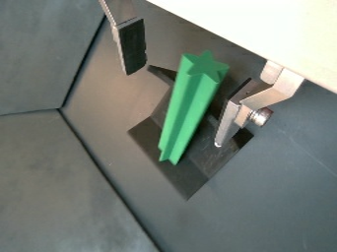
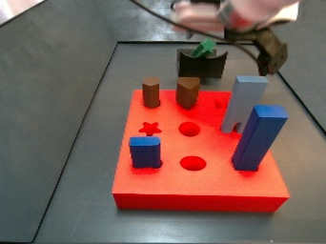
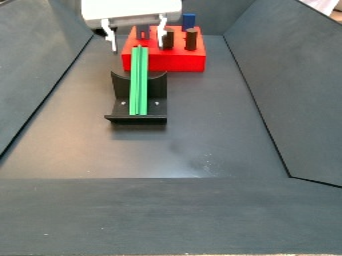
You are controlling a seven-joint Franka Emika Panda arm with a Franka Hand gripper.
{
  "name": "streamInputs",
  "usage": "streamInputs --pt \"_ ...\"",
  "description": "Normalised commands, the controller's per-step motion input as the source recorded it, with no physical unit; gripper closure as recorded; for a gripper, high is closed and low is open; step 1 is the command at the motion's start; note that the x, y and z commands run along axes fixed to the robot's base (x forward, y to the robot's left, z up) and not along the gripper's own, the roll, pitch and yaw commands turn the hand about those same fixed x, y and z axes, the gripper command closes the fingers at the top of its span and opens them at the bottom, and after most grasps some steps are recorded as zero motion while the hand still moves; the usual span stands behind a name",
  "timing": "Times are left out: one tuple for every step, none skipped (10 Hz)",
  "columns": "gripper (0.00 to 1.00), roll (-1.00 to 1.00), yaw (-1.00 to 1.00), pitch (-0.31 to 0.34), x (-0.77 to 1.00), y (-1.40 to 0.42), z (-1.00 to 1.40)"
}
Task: Pick up the star object. Move up. Place the star object on the fixture. Regrasp the star object. Move to above the board. Insert the star object.
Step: Regrasp the star object, then move to above the board.
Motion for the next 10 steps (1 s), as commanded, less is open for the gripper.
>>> streamInputs --pt "0.00 0.09 -0.04 -0.081 0.10 0.00 -0.64" --pt "0.00 0.09 -0.05 -0.045 0.08 0.00 -0.42" --pt "0.00 0.08 -0.05 -0.023 0.08 0.00 -0.26" --pt "1.00 0.00 0.00 0.000 0.00 0.00 0.00" --pt "1.00 -0.06 -0.24 -0.077 0.01 0.10 1.00" --pt "1.00 -0.06 -0.24 -0.072 0.01 0.10 1.00" --pt "1.00 -0.06 -0.22 -0.048 0.00 0.10 1.00" --pt "1.00 -0.06 -0.19 -0.013 -0.01 0.10 1.00" --pt "1.00 -0.06 -0.18 0.008 -0.01 0.10 1.00" --pt "1.00 -0.05 -0.14 0.053 -0.02 0.09 1.00"
